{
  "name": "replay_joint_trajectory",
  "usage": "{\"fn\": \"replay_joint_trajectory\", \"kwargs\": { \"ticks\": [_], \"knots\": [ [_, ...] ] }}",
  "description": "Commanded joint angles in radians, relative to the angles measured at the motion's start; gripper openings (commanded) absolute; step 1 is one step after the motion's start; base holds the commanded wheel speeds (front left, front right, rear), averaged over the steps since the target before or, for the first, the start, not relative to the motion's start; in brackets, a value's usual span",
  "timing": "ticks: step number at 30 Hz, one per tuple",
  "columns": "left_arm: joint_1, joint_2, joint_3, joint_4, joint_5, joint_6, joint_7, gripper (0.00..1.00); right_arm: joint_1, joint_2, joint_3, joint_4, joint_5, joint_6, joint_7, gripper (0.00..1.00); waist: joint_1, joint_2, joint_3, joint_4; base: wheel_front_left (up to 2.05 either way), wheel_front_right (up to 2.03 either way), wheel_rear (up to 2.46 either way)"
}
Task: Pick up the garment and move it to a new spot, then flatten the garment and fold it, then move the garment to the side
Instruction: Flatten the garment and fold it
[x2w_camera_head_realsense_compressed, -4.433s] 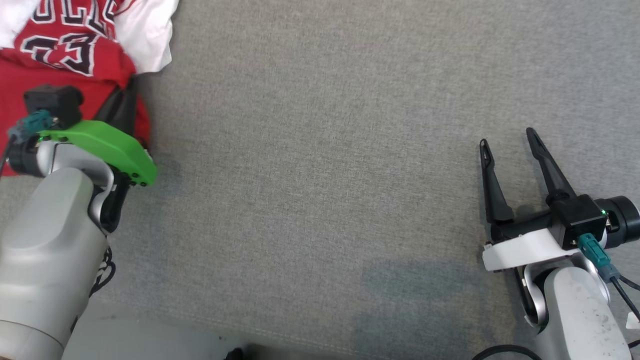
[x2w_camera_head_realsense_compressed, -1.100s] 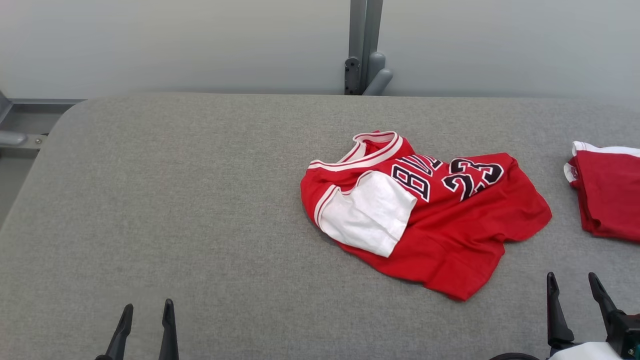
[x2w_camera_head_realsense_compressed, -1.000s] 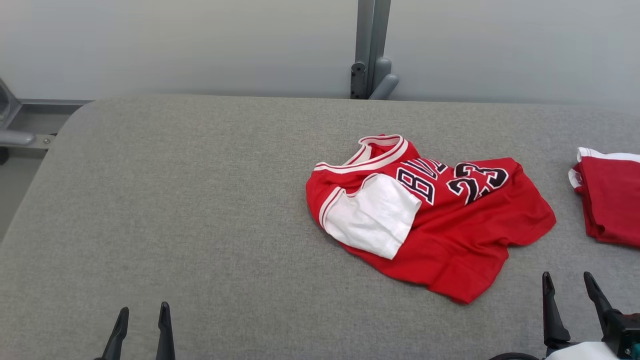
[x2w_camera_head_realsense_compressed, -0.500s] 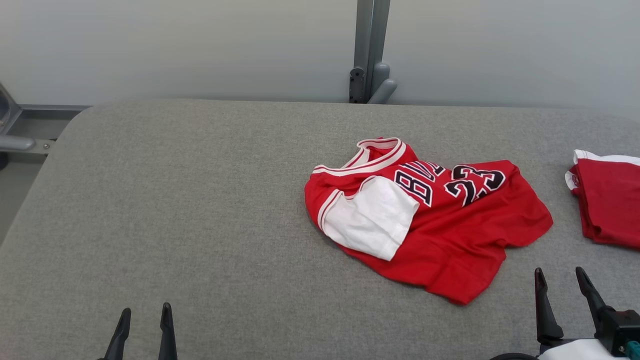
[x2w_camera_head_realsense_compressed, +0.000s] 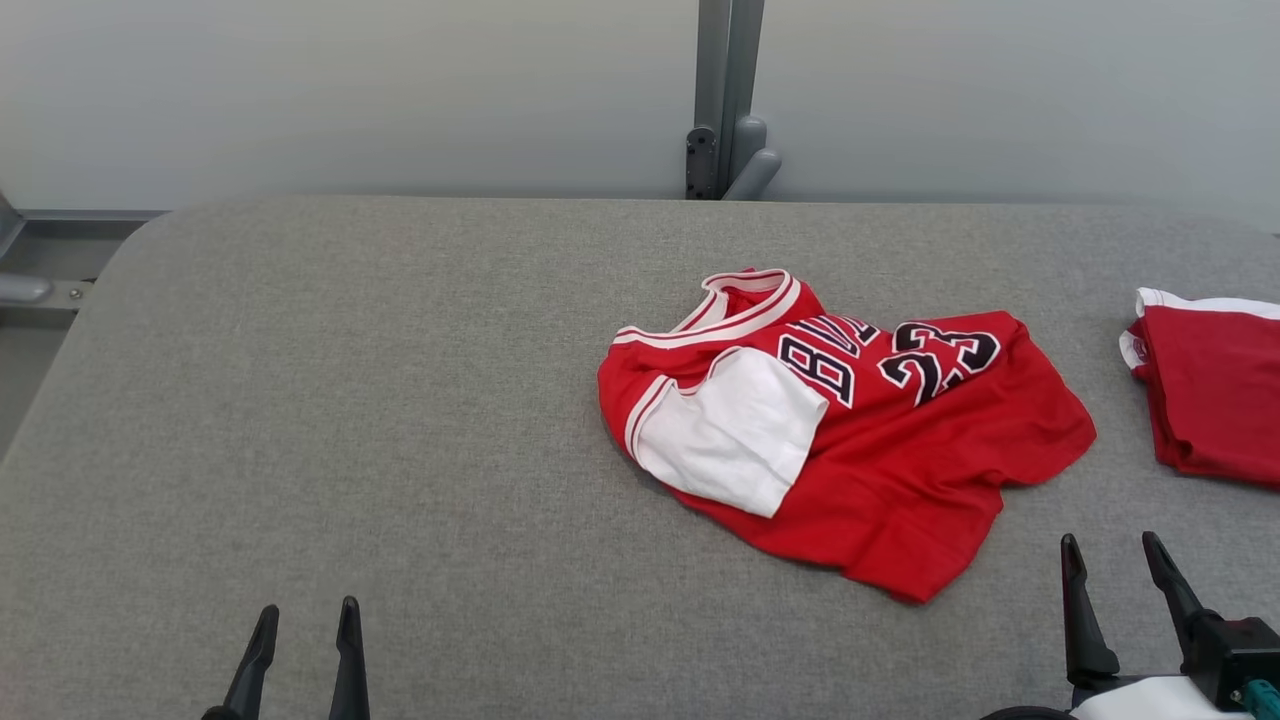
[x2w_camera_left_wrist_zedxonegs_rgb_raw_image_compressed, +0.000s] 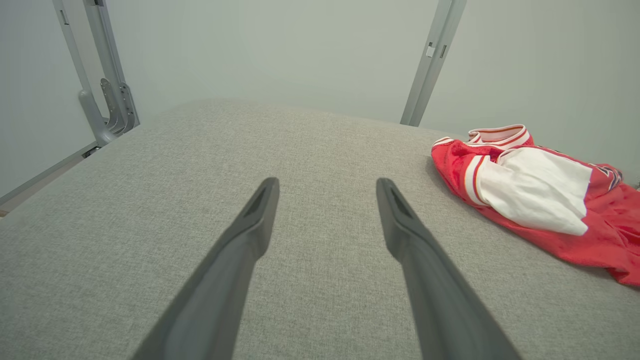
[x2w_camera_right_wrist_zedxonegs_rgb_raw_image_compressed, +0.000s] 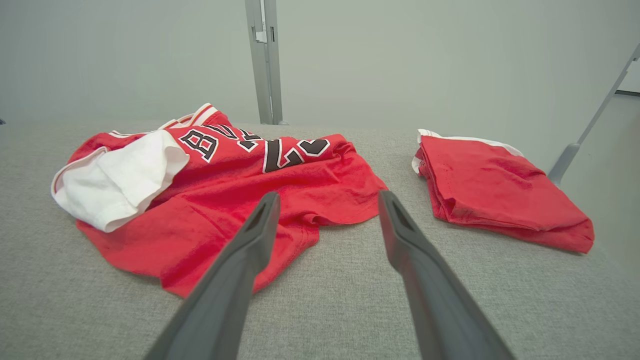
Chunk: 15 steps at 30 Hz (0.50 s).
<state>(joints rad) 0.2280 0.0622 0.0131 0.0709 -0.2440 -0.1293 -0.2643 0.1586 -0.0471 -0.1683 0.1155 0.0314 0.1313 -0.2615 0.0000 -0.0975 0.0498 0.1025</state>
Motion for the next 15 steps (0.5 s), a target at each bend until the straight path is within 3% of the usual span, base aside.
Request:
{"fn": "replay_joint_trajectory", "kwargs": {
  "ticks": [1,6,15],
  "knots": [
    [-0.015,0.009,-0.001,-0.002,-0.001,-0.003,0.0,1.0,-0.007,-0.003,0.001,0.002,0.003,-0.001,-0.001,1.0,0.0,0.0001,0.001,-0.004,0.0,0.0,0.0],
    [-0.052,0.011,-0.05,0.001,0.001,-0.003,0.0,1.0,-0.022,-0.003,0.01,0.004,0.002,-0.001,-0.001,1.0,0.0,0.0001,0.011,-0.02,0.0,0.0,0.0],
    [-0.327,0.027,-0.331,0.142,-0.022,-0.002,0.012,1.0,-0.075,-0.003,0.047,-0.011,0.014,-0.001,-0.001,1.0,0.0,0.0001,0.055,-0.139,0.0,0.0,0.0]
  ]
}}
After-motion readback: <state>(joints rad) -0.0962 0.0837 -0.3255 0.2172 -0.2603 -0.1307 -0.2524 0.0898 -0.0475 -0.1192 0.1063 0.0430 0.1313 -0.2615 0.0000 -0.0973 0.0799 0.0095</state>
